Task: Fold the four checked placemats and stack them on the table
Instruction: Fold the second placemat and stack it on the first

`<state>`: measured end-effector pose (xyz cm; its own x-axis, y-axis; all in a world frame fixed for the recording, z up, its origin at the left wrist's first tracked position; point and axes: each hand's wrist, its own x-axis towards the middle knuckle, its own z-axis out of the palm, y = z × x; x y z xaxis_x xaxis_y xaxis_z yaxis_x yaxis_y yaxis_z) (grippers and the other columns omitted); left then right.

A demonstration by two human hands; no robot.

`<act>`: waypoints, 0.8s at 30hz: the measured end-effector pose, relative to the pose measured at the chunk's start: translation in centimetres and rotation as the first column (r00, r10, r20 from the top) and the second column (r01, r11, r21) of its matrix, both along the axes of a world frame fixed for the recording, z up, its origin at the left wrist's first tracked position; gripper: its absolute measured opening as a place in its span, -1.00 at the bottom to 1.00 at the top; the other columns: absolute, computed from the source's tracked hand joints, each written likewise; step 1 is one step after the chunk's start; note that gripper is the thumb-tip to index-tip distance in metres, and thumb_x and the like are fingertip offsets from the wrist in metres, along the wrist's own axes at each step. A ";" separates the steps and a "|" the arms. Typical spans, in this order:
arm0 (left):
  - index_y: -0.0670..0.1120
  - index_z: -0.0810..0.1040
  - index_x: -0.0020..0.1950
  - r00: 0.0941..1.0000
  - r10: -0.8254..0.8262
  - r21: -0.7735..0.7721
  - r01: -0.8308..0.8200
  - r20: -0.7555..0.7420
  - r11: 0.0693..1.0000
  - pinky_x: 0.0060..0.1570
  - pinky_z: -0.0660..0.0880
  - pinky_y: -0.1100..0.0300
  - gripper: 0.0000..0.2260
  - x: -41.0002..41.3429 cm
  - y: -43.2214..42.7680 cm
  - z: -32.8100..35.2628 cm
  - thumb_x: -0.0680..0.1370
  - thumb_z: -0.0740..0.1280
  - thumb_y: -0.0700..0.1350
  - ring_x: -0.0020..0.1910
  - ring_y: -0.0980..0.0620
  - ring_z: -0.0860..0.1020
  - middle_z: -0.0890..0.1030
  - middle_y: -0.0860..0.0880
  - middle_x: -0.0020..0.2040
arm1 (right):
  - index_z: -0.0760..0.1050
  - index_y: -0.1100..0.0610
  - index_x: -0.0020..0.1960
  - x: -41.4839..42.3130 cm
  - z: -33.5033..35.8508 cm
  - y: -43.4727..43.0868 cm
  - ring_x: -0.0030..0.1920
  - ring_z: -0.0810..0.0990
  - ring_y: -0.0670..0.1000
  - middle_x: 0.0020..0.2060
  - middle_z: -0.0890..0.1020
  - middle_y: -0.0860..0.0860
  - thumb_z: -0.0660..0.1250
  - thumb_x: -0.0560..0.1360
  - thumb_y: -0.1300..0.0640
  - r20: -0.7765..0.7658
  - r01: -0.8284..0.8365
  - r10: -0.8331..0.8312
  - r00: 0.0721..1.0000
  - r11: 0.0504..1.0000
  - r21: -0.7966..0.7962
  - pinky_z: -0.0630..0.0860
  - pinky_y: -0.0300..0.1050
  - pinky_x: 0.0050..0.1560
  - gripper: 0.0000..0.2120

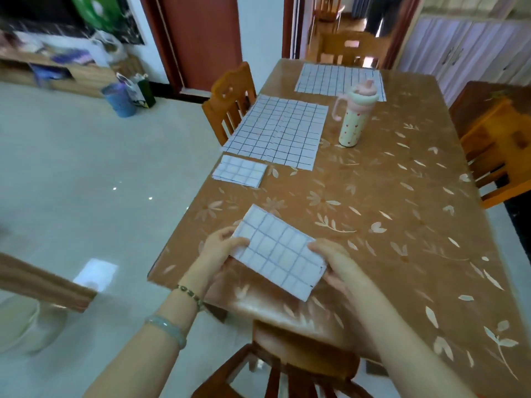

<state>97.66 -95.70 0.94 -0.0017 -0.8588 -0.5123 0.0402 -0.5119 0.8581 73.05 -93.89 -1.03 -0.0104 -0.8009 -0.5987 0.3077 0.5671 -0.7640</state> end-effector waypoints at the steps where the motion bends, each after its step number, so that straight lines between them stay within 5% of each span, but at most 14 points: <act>1: -0.09 0.67 -0.07 1.000 -0.003 -0.006 0.003 0.015 1.000 0.05 0.57 -0.20 -0.61 1.6 0.6 0.5 0.12 0.52 -0.10 -0.06 -0.26 0.65 0.68 -0.22 0.00 | 0.51 0.23 -0.16 1.6 0.6 -0.2 -0.32 0.62 0.02 -0.24 0.64 0.11 0.33 0.45 0.36 -0.014 -0.002 0.002 1.000 1.000 -0.023 0.53 -0.22 -0.40 -0.93; 5: -0.16 0.66 -0.04 0.999 0.034 -0.043 -0.035 -0.012 0.998 -0.01 0.56 -0.13 -0.71 9.0 2.3 1.8 0.31 0.48 -0.07 -0.11 -0.24 0.64 0.69 -0.23 -0.06 | 0.53 0.34 0.08 9.0 3.2 -0.9 -0.26 0.67 0.12 -0.16 0.68 0.20 0.46 0.33 0.33 -0.007 -0.011 0.010 1.000 0.997 -0.070 0.59 -0.08 -0.30 -0.67; 8: -0.20 0.63 -0.04 0.994 0.104 -0.090 -0.105 -0.013 0.990 -0.18 0.54 0.03 -0.86 15.4 3.0 2.3 0.47 0.41 -0.16 -0.21 -0.12 0.62 0.66 -0.21 -0.13 | 0.55 0.33 0.06 15.8 5.2 -0.6 -0.29 0.69 0.10 -0.23 0.70 0.17 0.40 0.43 0.32 0.043 -0.040 0.043 0.998 0.997 -0.059 0.59 -0.10 -0.37 -0.79; 12: -0.33 0.57 -0.02 0.990 0.139 -0.177 -0.134 0.016 0.975 -0.27 0.47 0.14 -0.82 24.0 3.7 2.9 0.50 0.38 -0.21 -0.23 -0.06 0.56 0.60 -0.19 -0.18 | 0.51 0.37 0.16 24.5 6.4 0.8 -0.22 0.70 0.10 -0.15 0.70 0.19 0.37 0.44 0.35 0.085 -0.117 0.114 0.990 0.993 0.026 0.61 -0.09 -0.35 -0.70; 19: -0.25 0.58 -0.09 0.994 0.100 -0.141 -0.092 0.054 0.986 -0.38 0.44 0.25 -0.91 35.1 5.2 2.9 0.55 0.33 -0.24 -0.27 -0.03 0.54 0.59 -0.15 -0.21 | 0.52 0.38 0.02 35.6 6.9 2.9 -0.42 0.67 0.11 -0.38 0.68 0.20 0.30 0.45 0.47 0.069 -0.087 0.083 0.994 0.995 0.054 0.53 -0.09 -0.55 -0.85; 24: -0.24 0.62 -0.06 0.996 0.086 -0.075 -0.085 0.020 0.994 -0.31 0.50 0.22 -0.86 39.2 4.0 1.9 0.57 0.31 -0.20 -0.24 -0.05 0.61 0.66 -0.14 -0.18 | 0.53 0.30 -0.03 39.1 6.4 0.9 -0.25 0.67 0.16 -0.24 0.68 0.21 0.36 0.42 0.46 -0.022 -0.086 0.087 0.996 0.996 0.031 0.61 0.03 -0.28 -0.83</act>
<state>136.89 -91.67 2.83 0.0845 -0.8907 -0.4466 0.0606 -0.4428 0.8946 112.18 -93.01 5.33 0.0434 -0.7809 -0.6231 0.2387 0.6137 -0.7526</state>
